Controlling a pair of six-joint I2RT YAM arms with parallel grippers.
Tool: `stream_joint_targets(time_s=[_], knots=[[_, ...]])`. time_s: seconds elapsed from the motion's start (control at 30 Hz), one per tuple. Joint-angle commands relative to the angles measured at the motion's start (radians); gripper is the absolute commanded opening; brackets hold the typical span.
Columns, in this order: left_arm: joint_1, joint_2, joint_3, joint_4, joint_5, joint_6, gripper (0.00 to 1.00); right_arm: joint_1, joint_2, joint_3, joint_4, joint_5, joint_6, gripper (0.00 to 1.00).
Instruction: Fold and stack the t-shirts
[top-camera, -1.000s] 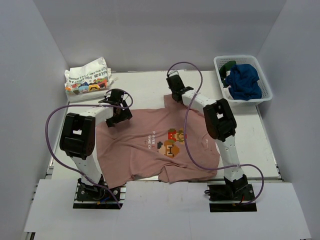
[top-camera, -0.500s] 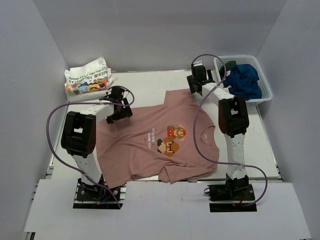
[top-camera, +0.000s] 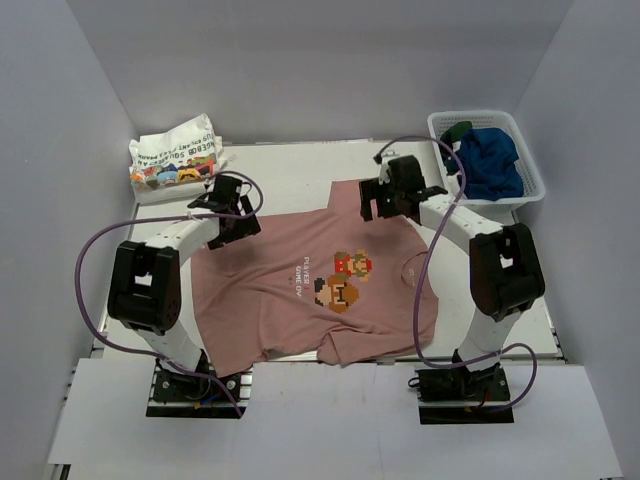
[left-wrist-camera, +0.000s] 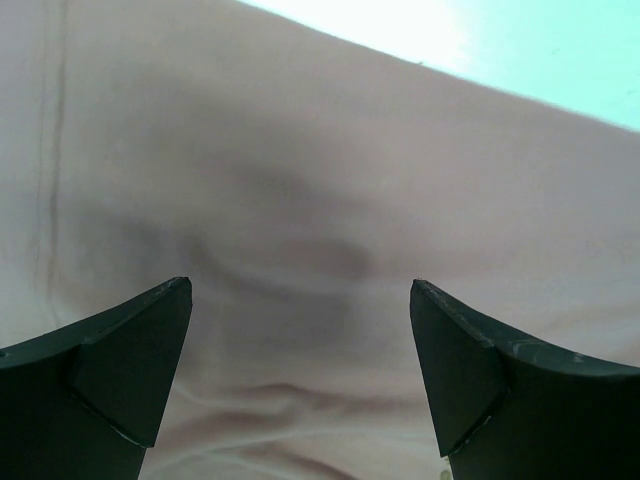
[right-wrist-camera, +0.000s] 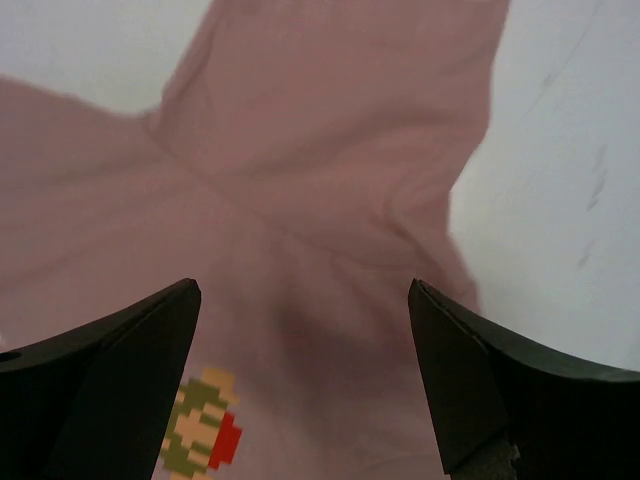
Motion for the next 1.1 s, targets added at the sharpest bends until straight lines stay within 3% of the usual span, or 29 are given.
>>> stream_joint_targets(time_s=[0.0,0.23,0.4,0.5,0.77,0.93,1.07], knots=[[0.006,-0.051,-0.05,-0.04,-0.034,-0.033,1.0,0.013,-0.039,-0.103,-0.015,-0.07,0.089,0.9],[0.006,0.013,-0.093,-0.05,-0.079,-0.069,1.0,0.023,-0.128,-0.342,0.005,0.082,0.207,0.9],[-0.023,0.152,0.054,-0.063,-0.064,-0.043,1.0,0.0,-0.049,-0.328,-0.038,0.215,0.263,0.9],[-0.023,0.222,0.135,-0.043,-0.031,-0.009,1.0,-0.052,0.026,-0.295,-0.072,0.202,0.29,0.9],[-0.023,0.619,0.61,-0.121,0.044,0.086,1.0,-0.169,0.197,-0.017,-0.149,0.187,0.242,0.9],[-0.012,0.82,1.004,-0.199,0.073,0.137,1.0,-0.201,0.434,0.374,-0.267,0.214,0.135,0.9],[-0.003,0.909,1.184,-0.208,0.142,0.169,1.0,-0.209,0.513,0.608,-0.316,0.161,0.044,0.9]])
